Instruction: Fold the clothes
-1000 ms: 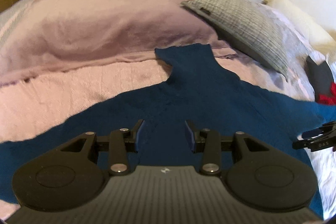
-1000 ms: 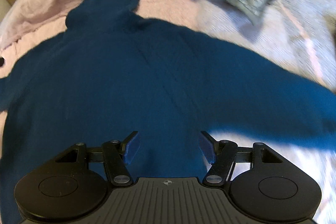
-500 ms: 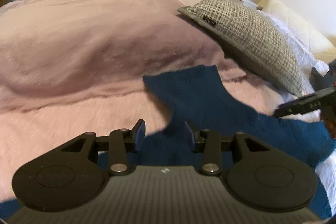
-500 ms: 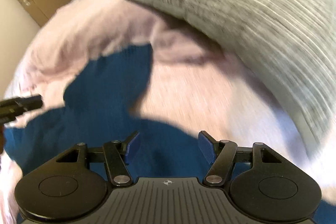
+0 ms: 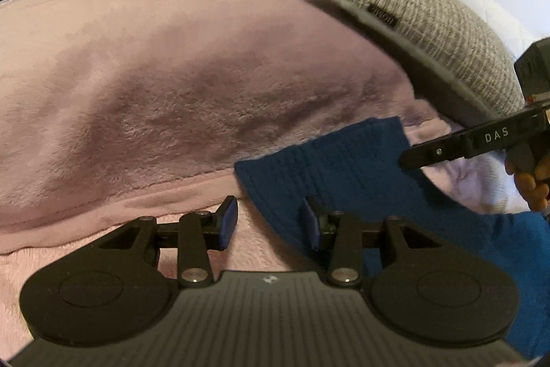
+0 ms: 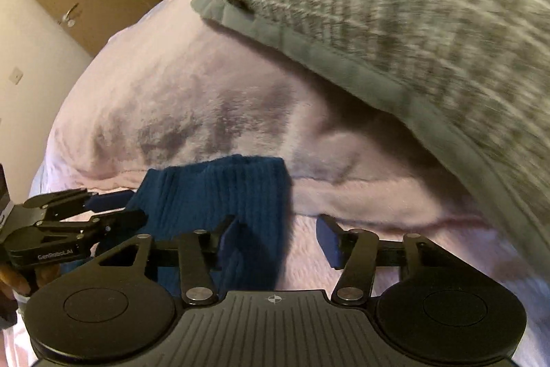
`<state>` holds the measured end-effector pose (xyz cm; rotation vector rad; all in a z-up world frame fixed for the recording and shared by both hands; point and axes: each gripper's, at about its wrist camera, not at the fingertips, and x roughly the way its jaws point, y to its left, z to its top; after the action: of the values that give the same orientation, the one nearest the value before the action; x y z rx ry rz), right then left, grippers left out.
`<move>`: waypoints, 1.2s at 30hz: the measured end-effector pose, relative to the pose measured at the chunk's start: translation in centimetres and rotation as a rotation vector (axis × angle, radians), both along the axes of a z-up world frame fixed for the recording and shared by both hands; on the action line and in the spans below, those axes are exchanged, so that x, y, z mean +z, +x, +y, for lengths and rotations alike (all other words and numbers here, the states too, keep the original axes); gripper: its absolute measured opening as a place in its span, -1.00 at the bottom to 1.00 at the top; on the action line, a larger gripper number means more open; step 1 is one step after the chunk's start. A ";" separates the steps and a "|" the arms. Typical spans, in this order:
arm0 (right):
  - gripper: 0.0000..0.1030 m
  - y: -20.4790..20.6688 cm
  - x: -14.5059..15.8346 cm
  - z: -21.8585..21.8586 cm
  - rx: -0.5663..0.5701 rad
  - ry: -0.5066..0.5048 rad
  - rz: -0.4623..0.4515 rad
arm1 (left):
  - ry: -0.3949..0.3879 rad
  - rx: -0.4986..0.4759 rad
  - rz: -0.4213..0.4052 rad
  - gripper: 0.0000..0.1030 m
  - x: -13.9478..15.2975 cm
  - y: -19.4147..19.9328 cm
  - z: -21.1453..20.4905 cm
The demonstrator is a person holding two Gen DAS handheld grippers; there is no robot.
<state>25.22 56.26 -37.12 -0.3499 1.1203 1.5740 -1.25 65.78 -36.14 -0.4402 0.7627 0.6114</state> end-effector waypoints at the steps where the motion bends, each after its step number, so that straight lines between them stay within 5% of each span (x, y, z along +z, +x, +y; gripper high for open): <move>1: -0.01 0.0 -0.1 0.2 0.006 0.006 0.004 | -0.006 -0.003 -0.004 -0.28 -0.2 0.0 0.2; 2: -0.10 -0.1 -0.1 0.4 0.012 0.013 0.009 | -0.017 -0.007 -0.011 -0.30 -0.4 0.0 0.3; 4: -0.65 -0.1 -0.3 0.7 0.023 0.026 0.017 | -0.038 -0.019 -0.026 -0.40 -0.8 0.0 0.5; 6: -0.87 -0.4 0.1 0.6 0.025 0.043 -0.001 | -0.028 -0.038 -0.044 -0.62 -0.6 0.0 0.3; 7: -0.87 -0.6 0.5 0.2 0.031 0.066 -0.012 | 0.003 -0.046 -0.049 -0.87 -0.2 -0.1 0.0; 8: -0.88 -0.7 1.3 -0.8 0.035 0.106 -0.022 | 0.040 -0.059 -0.055 -0.89 0.3 -0.2 -0.4; 15: -0.90 -2.5 7.4 -10.1 0.083 0.387 -0.112 | 0.305 -0.211 -0.121 -0.90 6.0 -3.7 -6.1; 19: -0.90 -5.4 9.5 -17.0 0.169 0.458 -0.195 | 0.325 -0.257 -0.156 -0.88 8.0 -7.4 -11.1; 21: -0.89 -7.3 9.2 -19.9 0.241 0.407 -0.233 | 0.260 -0.268 -0.161 -0.85 7.7 -9.0 -13.4; 24: -0.88 -9.7 6.8 -22.8 0.289 0.171 -0.177 | 0.173 -0.284 -0.115 -0.77 6.3 -11.8 -17.5; 27: -0.77 -10.9 4.4 -25.7 0.223 -0.035 -0.149 | 0.100 -0.275 -0.068 -0.77 5.5 -14.0 -20.3; 29: -0.59 -10.4 3.7 -27.2 0.132 -0.078 -0.074 | 0.069 -0.253 -0.057 -0.72 5.4 -15.2 -21.2; 31: 0.01 -9.4 3.8 -27.7 0.022 -0.084 0.016 | 0.050 -0.215 -0.071 -0.67 5.6 -16.1 -21.1; 36: 0.02 -6.9 4.2 -25.2 -0.185 -0.017 0.174 | 0.024 -0.114 -0.152 -0.53 6.0 -16.1 -18.7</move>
<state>18.31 31.11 -32.96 -0.1177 1.2627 1.4528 -17.33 47.09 -30.15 -0.4132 0.6305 0.4741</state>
